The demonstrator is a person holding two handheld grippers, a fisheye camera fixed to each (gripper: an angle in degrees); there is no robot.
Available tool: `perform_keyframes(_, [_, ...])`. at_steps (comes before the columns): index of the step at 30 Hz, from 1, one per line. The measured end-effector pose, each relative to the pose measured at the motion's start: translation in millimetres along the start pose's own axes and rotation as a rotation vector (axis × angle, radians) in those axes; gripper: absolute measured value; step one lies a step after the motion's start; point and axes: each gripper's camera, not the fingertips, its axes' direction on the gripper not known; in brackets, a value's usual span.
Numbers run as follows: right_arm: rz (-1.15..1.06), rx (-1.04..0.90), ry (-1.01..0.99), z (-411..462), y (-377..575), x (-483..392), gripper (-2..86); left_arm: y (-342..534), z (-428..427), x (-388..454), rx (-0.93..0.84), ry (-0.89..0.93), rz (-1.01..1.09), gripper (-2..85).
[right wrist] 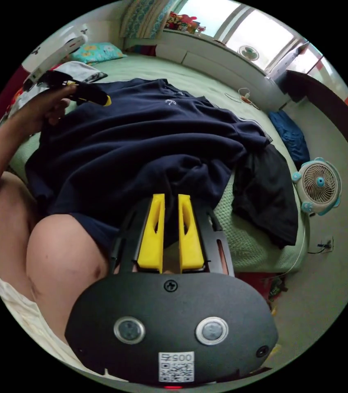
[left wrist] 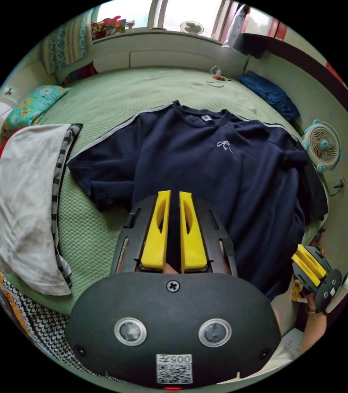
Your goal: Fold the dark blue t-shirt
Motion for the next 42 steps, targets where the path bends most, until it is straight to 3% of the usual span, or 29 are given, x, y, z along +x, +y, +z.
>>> perform_keyframes(8, [0.196,0.118,-0.068,-74.5,56.4,60.1,-1.5,-7.0,11.0,5.5,-0.058,-0.052,0.024,-0.5])
perform_keyframes(16, [0.399,-0.075,-0.147,-28.0,130.6,105.7,-1.4,-3.8,11.0,3.5,-0.059,-0.020,0.007,-0.6])
perform_keyframes(22, [0.292,-0.214,-0.074,-3.9,135.8,89.5,1.1,14.7,-11.2,6.8,-0.021,0.007,0.022,-0.5])
perform_keyframes(30, [0.263,0.026,-0.121,-59.3,163.3,89.2,8.0,72.4,-95.7,23.1,0.118,0.049,0.069,3.3])
perform_keyframes(36, [0.197,0.094,-0.186,-54.8,153.9,72.3,7.4,140.4,-124.5,30.9,0.099,0.039,0.081,8.3])
perform_keyframes(42, [0.266,0.006,-0.168,-11.2,129.5,76.8,6.8,194.1,-104.3,32.1,-0.011,0.024,0.038,11.4])
